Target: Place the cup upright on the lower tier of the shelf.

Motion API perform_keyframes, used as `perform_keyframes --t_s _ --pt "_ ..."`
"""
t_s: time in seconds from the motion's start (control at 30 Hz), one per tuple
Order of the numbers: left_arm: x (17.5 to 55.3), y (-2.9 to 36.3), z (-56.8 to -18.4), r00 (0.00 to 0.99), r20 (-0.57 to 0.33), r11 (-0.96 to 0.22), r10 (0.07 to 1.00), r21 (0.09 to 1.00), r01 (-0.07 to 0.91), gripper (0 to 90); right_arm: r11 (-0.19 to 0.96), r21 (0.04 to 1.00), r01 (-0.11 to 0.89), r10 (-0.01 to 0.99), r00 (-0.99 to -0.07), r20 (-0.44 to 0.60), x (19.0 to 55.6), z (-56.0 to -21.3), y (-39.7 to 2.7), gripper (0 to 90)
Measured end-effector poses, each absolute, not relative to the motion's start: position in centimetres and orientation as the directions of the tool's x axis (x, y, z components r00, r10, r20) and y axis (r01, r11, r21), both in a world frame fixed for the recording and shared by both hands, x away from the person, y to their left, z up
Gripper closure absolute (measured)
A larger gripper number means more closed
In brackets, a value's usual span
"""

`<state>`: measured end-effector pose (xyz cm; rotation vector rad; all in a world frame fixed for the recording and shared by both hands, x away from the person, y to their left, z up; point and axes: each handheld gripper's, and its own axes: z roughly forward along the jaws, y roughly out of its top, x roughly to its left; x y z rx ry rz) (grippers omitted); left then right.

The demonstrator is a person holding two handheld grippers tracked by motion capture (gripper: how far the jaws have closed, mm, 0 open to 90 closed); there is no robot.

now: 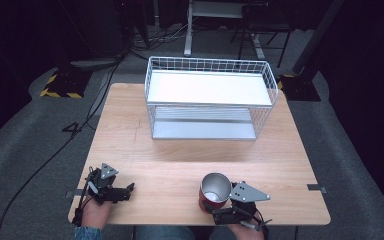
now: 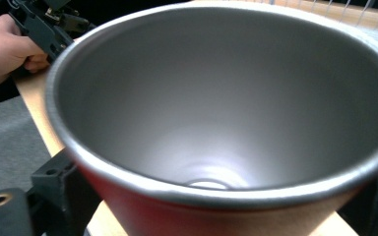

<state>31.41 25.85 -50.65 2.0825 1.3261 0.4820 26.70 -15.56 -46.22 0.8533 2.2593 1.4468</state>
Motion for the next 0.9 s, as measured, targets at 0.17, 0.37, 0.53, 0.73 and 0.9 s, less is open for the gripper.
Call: perform_keyframes --t_s 0.17,0.37,0.53,0.73,0.9 --pt "31.4 25.9 -50.6 0.431 -0.021 -0.308 0.902 0.668 0.678 0.0 0.306 0.9 0.31 0.638 -0.768 0.048 26.7 -46.2 -15.6 7.7" --pt "31.4 25.8 -50.6 0.431 -0.021 -0.307 0.902 0.668 0.678 0.0 0.311 0.909 0.277 0.638 -0.77 0.017 26.7 -45.2 -15.6 7.8" --pt "31.4 25.9 -50.6 0.431 -0.021 -0.308 0.902 0.668 0.677 0.0 0.315 0.913 0.26 0.638 -0.77 -0.001 27.1 -44.0 -15.7 7.8" --pt "31.4 25.9 -50.6 0.431 -0.021 -0.308 0.902 0.668 0.677 0.0 0.316 0.914 0.253 0.639 -0.769 -0.008 27.7 -42.9 -15.8 7.8" --pt "31.4 25.8 -50.6 0.429 -0.021 -0.307 0.903 0.668 0.678 0.0 0.321 0.913 0.253 0.636 -0.771 -0.01 28.3 -42.2 -15.7 7.9"
